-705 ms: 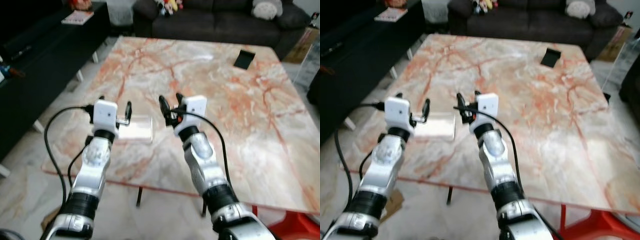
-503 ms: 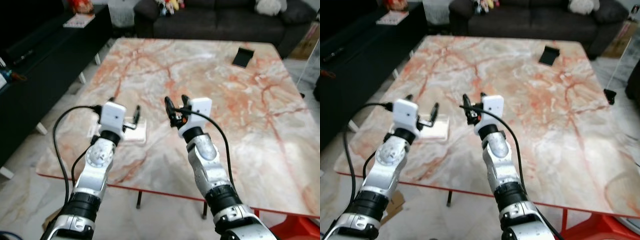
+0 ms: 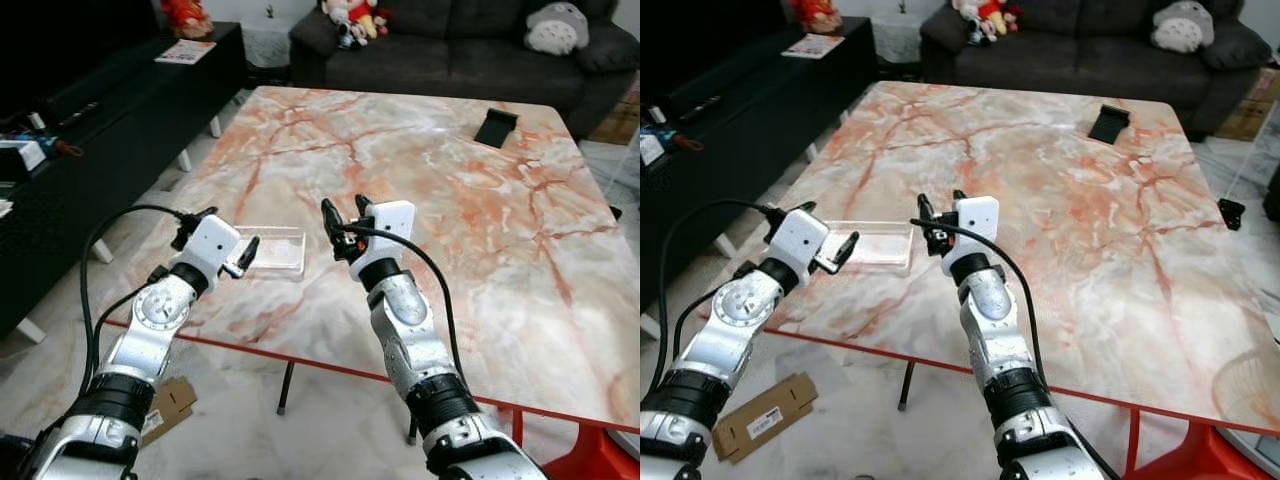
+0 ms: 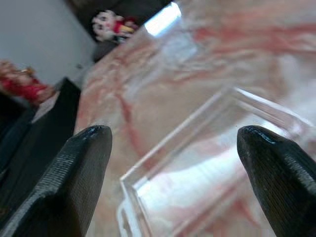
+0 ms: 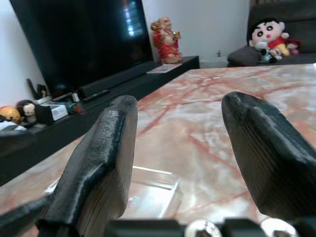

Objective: Picking trash to rubbish bin

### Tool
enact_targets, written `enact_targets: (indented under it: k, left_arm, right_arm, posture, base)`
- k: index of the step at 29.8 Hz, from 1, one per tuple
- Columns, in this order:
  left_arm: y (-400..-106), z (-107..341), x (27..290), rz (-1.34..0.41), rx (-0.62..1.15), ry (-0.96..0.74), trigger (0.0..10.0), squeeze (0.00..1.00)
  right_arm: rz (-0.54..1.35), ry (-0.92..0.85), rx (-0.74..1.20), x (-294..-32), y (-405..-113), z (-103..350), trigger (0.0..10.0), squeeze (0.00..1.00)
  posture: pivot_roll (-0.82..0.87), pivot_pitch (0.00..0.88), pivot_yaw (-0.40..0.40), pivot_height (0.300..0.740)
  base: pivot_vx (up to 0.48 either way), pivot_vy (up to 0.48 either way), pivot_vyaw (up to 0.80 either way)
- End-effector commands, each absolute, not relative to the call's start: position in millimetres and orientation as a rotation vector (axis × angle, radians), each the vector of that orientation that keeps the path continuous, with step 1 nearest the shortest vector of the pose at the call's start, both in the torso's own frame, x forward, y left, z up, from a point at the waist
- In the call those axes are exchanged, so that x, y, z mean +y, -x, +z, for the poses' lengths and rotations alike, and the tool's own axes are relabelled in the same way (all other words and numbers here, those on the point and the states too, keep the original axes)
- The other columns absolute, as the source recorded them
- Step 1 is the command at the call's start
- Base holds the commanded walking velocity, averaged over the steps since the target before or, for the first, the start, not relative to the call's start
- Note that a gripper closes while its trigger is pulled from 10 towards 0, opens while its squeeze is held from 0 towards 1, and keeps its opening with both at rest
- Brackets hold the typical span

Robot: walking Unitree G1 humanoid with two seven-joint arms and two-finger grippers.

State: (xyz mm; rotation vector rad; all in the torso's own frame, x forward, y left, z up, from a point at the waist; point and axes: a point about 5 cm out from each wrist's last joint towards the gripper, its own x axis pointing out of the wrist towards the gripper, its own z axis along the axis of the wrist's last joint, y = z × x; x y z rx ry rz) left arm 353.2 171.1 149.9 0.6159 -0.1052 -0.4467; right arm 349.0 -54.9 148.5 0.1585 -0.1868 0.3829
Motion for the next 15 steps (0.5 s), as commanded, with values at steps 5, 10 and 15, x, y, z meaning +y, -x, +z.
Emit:
enact_targets:
  k: [5, 10, 15]
  left_arm:
    - [-367.2, 155.0, 164.9, -0.499, -0.063, -0.667, 10.0, 1.00]
    - [-373.8, 155.9, 159.2, -0.548, -0.036, -0.709, 10.0, 0.00]
    - [-381.3, 150.1, 146.7, -0.649, 0.066, -0.730, 10.0, 0.00]
  right_arm:
    - [0.404, -0.178, -0.185, -46.2, -346.9, 148.8, 10.0, 0.00]
    - [0.405, -0.175, -0.186, -47.4, -346.8, 148.7, 10.0, 0.00]
    - [0.400, -0.169, -0.185, -50.9, -347.1, 148.7, 10.0, 0.00]
  posture:
    - [0.12, 0.026, 0.032, 0.740]
    - [0.12, 0.035, 0.027, 0.740]
    - [0.10, 0.055, 0.021, 0.740]
  base:
    - [0.000, 0.000, 0.00]
    - [0.000, 0.000, 0.00]
    - [0.000, 0.000, 0.00]
